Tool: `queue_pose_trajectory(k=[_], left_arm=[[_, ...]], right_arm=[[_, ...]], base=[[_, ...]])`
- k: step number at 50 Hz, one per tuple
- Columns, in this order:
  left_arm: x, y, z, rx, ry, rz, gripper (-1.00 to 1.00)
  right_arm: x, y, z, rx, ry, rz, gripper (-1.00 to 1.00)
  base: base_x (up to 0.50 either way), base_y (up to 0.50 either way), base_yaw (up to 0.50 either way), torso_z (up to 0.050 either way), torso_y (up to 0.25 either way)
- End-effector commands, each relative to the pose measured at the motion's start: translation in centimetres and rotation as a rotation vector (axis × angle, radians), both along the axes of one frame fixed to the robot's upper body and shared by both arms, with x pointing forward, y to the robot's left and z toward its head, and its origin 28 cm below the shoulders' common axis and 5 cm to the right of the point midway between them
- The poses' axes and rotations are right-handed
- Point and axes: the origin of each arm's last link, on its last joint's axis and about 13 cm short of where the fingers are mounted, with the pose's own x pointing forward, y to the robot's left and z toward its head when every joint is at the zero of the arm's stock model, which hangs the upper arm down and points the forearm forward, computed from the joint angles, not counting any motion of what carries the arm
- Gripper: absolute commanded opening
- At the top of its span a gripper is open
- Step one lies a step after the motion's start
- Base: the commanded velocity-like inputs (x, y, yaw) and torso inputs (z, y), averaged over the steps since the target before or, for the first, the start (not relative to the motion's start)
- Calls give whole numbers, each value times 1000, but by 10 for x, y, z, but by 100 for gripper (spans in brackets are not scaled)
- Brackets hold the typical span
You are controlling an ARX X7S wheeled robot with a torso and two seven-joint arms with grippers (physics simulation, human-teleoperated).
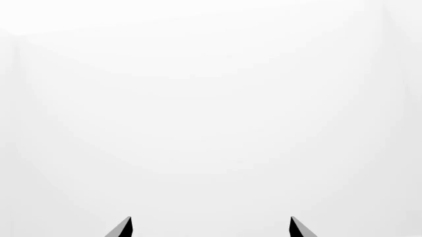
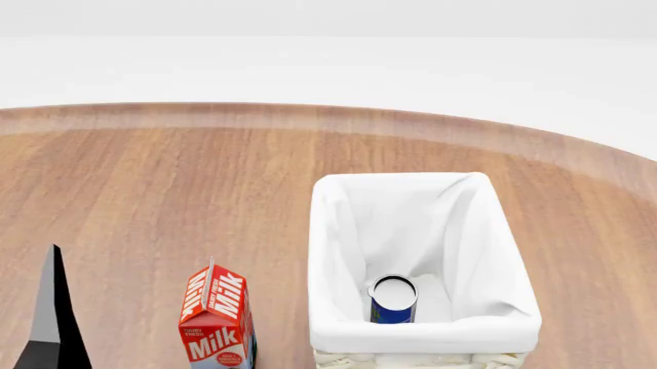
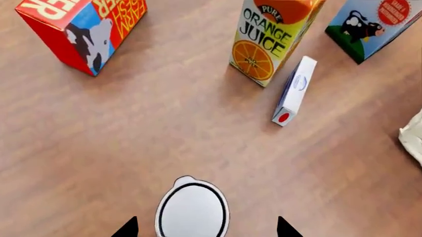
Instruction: Pick up the alphabet soup and the tomato sauce, and put them in the basket.
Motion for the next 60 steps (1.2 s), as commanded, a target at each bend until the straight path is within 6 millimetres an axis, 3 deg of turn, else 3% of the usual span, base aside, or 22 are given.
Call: queue_pose_trajectory(k=[1,60], left_arm=[[0,0,1,0,-1,0,100],[0,0,-1,-3,4,-7,100]], right_arm=[[3,1,-9,-1,-3,-3,100],[-1,7,-41,16,71,-11,100]], base=[[0,0,0,0,0],[0,0,0,0,0]])
